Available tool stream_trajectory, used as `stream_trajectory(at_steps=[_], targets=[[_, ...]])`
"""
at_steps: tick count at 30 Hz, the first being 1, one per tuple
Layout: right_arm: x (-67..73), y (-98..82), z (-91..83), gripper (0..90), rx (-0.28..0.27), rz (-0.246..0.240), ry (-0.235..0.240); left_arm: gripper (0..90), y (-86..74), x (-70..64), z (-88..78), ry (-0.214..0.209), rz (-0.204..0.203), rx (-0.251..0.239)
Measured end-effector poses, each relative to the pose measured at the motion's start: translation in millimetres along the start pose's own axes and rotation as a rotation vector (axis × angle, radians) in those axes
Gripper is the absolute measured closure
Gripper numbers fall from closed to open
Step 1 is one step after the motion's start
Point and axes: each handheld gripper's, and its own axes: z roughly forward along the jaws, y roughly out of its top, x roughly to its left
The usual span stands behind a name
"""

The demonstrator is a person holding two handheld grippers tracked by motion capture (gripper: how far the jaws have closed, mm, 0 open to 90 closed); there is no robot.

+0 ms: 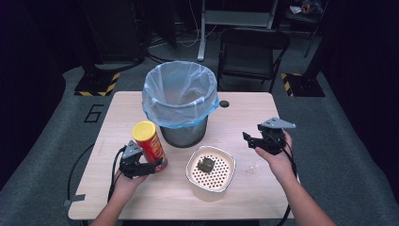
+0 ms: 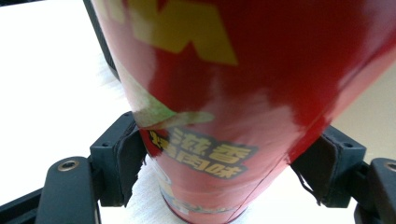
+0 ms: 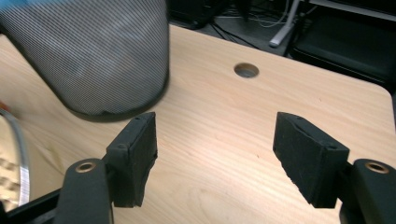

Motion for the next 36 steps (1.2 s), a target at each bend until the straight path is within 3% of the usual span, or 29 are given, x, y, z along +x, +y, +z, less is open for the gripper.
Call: stream_trajectory(at_steps=[5, 13, 21, 24, 25, 26, 30, 36], targets=[[-2.2, -20.3, 7.0, 30.7, 0.018, 0.001, -0.026, 23.5, 16.2, -0.9, -19.9, -0.002, 0.018, -0.018], [-6.1, -41.1, 11.3, 30.7, 0.029, 0.04, -0.038, 23.5, 42.2, 2.8, -41.1, -0.034, -0.011, -0.015], [0.6, -60.2, 15.4, 30.7, 0.052, 0.044, -0.06, 23.5, 67.1, 0.4, -60.0, -0.047, 0.005, -0.033], [4.0, -65.3, 15.0, 30.7, 0.053, 0.041, -0.067, 23.5, 87.6, -2.7, -72.6, -0.051, 0.015, -0.048], [4.9, -67.4, 14.5, 30.7, 0.054, 0.033, -0.071, 23.5, 87.6, -2.7, -72.6, -0.051, 0.015, -0.048], [5.7, -68.8, 14.3, 30.7, 0.058, 0.032, -0.066, 23.5, 98.8, -4.1, -78.8, -0.055, 0.023, -0.058], [7.1, -75.6, 13.8, 30.7, 0.051, 0.049, -0.07, 23.5, 119.7, -6.8, -88.4, -0.07, 0.04, -0.072], [5.6, -88.8, 18.8, 30.7, 0.089, 0.052, -0.078, 23.5, 149.4, -9.8, -96.7, -0.082, 0.065, -0.069]])
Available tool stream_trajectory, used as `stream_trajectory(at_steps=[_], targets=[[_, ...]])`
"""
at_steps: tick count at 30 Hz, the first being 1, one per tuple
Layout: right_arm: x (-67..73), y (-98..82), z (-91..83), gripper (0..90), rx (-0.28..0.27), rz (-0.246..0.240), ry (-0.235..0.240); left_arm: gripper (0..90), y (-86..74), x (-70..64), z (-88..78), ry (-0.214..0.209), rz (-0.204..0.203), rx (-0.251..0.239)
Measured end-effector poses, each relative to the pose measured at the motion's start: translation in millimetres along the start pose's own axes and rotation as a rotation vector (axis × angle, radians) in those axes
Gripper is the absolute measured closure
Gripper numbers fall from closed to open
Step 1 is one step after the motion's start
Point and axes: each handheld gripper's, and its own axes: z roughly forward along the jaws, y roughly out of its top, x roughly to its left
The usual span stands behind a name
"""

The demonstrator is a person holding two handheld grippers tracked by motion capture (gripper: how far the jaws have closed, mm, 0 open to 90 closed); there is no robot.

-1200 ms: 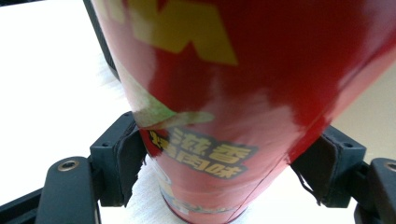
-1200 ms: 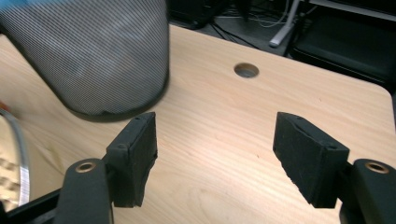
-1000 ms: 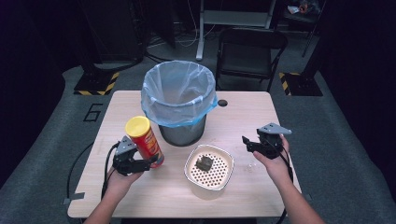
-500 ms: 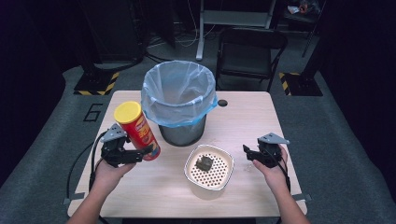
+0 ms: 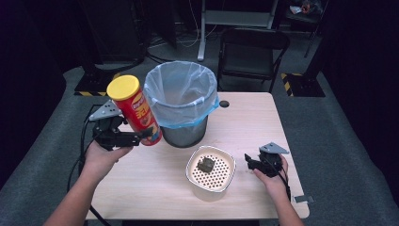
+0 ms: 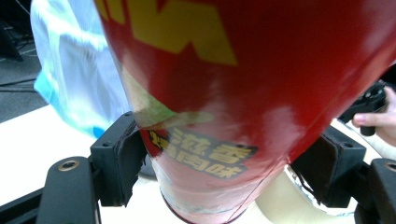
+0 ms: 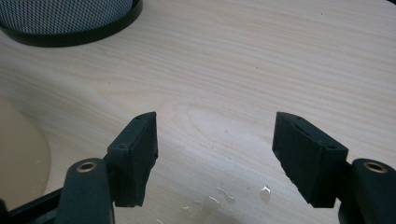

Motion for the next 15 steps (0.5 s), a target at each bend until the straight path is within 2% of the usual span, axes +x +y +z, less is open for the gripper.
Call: stream_trajectory(at_steps=[3, 7, 14, 15], targets=[[-1.5, -1.5, 0.1, 30.7, -0.001, 0.02, -0.002, 23.5, 19.0, -2.4, -2.6, 0.003, 0.026, 0.013], [-3.4, -2.9, -1.4, 30.7, 0.002, 0.029, 0.004, 23.5, 45.5, -3.8, -4.4, -0.02, 0.019, 0.007], [-5.5, -6.3, 0.7, 30.7, 0.015, 0.036, 0.006, 23.5, 90.2, -12.8, -2.3, -0.003, 0.084, 0.033], [-5.2, -6.6, 1.4, 30.7, 0.019, 0.035, 0.007, 23.5, 90.2, -12.8, -2.3, -0.003, 0.084, 0.033]])
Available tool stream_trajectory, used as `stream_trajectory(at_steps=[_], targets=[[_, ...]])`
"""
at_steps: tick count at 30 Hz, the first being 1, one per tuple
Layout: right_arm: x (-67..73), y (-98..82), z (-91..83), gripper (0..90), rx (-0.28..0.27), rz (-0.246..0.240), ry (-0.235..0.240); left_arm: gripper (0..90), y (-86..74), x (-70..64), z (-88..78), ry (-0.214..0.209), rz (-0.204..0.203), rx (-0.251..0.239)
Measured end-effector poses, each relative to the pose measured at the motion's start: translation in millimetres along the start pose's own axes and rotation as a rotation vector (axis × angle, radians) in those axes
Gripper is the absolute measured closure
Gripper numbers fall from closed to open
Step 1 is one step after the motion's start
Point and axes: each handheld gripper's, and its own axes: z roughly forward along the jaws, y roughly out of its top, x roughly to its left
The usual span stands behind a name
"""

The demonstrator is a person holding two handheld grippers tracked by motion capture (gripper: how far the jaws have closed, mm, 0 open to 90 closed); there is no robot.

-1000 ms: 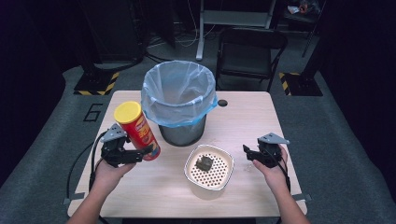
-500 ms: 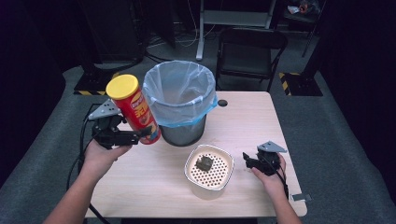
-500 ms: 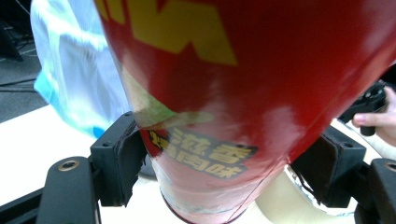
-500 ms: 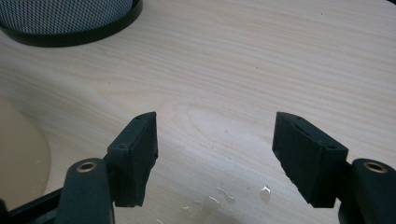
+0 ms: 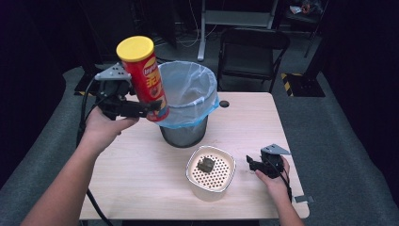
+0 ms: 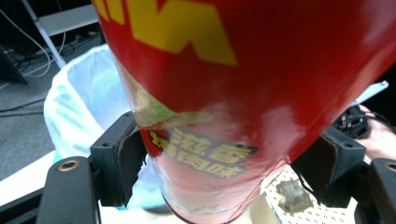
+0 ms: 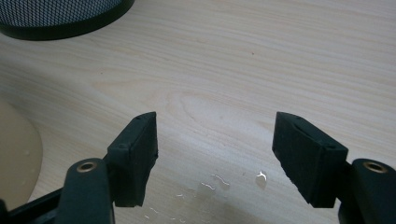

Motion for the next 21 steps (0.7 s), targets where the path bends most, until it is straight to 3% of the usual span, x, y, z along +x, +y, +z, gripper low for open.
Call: stream_trajectory(at_steps=[2, 7, 14, 21], targets=[[0.5, -0.4, 0.4, 30.7, 0.002, -0.002, -0.004, 23.5, 14.9, -1.2, 5.3, -0.002, 0.026, 0.009], [0.2, -1.1, 1.2, 30.7, 0.005, -0.002, -0.01, 23.5, 31.2, -0.1, 23.0, -0.006, 0.033, 0.023], [-0.6, -1.1, 0.9, 30.7, 0.005, -0.006, -0.008, 23.5, 43.0, 5.3, 52.9, -0.006, -0.008, 0.029], [-0.3, -1.3, 1.7, 30.7, 0.013, -0.004, -0.005, 23.5, 47.0, 17.3, 80.3, 0.05, -0.073, 0.029]])
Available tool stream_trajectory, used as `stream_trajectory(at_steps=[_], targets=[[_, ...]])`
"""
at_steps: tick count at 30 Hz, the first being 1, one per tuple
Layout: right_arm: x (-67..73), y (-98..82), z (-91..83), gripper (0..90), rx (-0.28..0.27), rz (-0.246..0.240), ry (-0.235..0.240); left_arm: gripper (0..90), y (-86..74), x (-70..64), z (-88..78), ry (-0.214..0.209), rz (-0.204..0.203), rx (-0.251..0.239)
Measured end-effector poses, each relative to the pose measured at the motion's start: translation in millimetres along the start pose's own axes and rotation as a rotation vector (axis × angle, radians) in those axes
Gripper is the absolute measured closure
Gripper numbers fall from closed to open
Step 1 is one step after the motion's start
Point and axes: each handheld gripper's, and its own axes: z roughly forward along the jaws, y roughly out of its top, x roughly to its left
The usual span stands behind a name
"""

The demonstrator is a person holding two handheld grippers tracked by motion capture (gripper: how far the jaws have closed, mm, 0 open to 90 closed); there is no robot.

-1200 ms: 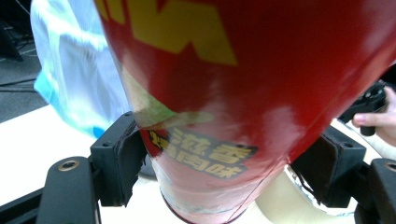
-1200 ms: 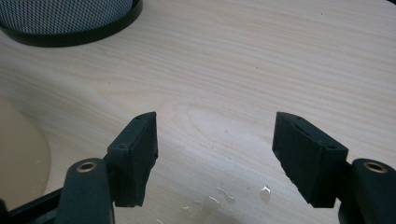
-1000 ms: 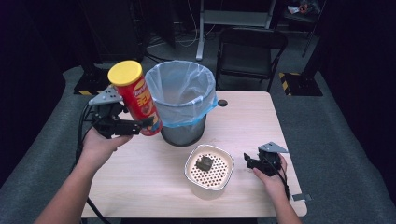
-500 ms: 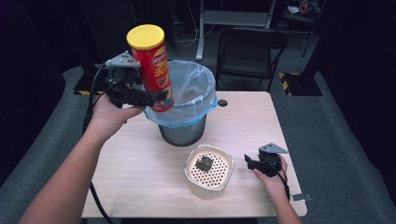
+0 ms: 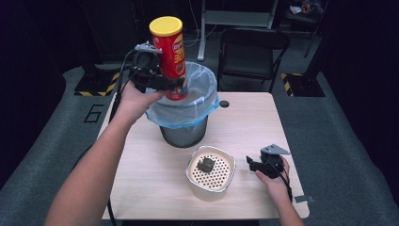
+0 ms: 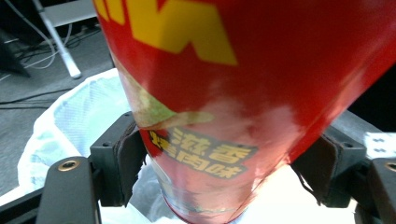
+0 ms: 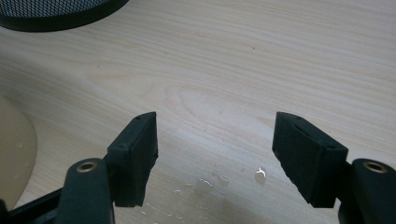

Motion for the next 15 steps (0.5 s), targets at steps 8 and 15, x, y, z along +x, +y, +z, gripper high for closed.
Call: stream_trajectory(at_steps=[8, 15], targets=[[-0.8, -0.3, 0.6, 30.7, 0.004, -0.009, 0.002, 23.5, -2.5, 14.4, 27.4, 0.042, -0.062, 0.004], [-2.0, -0.9, 1.1, 30.7, 0.004, -0.021, 0.002, 23.5, -9.6, 22.9, 44.5, 0.077, -0.089, 0.001]])
